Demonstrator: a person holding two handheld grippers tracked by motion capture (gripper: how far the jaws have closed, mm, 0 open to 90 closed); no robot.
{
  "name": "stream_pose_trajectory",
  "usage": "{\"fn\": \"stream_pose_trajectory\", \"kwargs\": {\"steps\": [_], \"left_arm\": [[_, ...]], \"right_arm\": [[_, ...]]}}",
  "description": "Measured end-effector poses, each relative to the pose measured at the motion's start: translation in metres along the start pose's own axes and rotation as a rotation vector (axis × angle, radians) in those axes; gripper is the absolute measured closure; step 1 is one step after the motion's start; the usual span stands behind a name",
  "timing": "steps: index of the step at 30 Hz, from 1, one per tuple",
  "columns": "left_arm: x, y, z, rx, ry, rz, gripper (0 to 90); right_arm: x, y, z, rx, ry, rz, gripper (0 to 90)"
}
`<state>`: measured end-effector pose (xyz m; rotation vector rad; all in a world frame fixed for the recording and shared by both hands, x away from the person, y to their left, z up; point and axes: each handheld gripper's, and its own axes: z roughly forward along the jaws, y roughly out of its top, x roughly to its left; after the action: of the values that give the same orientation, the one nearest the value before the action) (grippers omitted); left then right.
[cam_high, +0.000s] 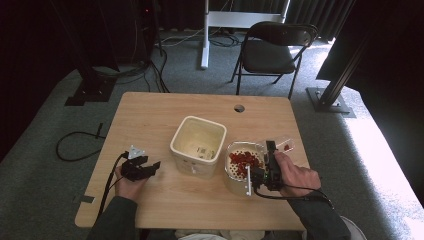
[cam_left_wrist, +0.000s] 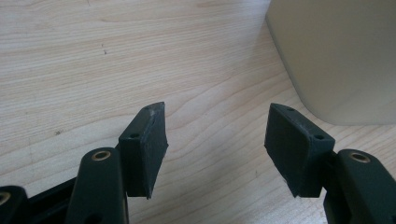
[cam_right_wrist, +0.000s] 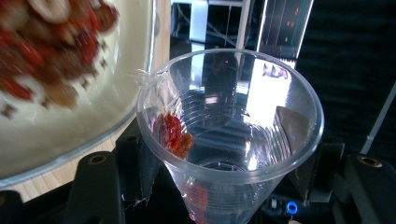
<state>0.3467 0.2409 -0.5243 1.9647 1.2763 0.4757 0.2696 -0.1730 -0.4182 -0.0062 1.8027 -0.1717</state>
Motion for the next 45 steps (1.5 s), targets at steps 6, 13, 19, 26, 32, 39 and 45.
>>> {"fn": "stream_pose_trajectory", "kwargs": {"steps": [6,13,19,26,32,39,45], "left_arm": [[0.0,0.0,0.0,0.003,0.0,-0.001,39.4],[0.0,0.0,0.0,-0.002,0.0,-0.003,39.4],[0.0,0.0,0.0,-0.001,-0.001,-0.001,39.4],[0.0,0.0,0.0,0.0,0.001,-0.002,39.4],[0.0,0.0,0.001,0.006,0.003,0.001,39.4],[0.0,0.0,0.001,0.005,0.001,0.002,39.4],[0.0,0.0,0.001,0.007,0.003,0.002,39.4]], "right_arm": [[0.0,0.001,-0.002,-0.012,0.001,-0.021,34.9],[0.002,0.001,0.0,-0.003,0.008,-0.052,35.0],[0.003,0.005,-0.003,-0.017,0.002,-0.069,35.2],[0.0,-0.001,-0.003,-0.003,-0.015,-0.03,35.3],[0.003,-0.002,-0.001,0.001,-0.003,-0.037,35.5],[0.003,0.001,0.0,-0.004,-0.009,-0.009,35.6],[0.004,0.008,0.0,-0.045,-0.005,-0.03,35.7]]}}
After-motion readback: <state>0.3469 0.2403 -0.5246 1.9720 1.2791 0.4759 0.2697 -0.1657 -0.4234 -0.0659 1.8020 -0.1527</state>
